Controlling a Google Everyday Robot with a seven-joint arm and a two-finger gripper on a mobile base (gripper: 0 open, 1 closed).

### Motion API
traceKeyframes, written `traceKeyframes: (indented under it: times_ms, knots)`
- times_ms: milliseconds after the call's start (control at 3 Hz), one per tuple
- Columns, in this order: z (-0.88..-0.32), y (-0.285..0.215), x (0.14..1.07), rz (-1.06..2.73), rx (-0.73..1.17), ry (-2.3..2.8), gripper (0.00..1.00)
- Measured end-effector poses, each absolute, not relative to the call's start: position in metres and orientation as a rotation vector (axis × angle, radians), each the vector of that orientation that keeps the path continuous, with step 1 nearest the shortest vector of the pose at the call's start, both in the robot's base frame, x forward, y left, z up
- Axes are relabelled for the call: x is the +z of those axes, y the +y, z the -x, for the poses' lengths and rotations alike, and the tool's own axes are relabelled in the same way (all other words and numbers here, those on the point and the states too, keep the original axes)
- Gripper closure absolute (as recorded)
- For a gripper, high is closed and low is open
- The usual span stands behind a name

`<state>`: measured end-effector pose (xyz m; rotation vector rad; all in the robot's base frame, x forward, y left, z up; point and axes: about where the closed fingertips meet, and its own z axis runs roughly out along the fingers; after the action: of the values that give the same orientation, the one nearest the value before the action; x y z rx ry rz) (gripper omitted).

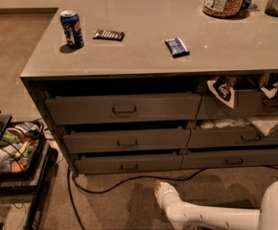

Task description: Close bottom drawer

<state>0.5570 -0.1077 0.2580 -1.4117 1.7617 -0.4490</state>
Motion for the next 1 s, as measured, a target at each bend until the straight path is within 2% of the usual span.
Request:
traceKeyframes:
  times_ms: [333,1000]
  knots:
    - [-0.557,-0.1077,0.258,1.412,-0.449,1.762,0.81]
    - [-0.557,-0.1077,0.258,1.412,-0.449,1.762,0.35]
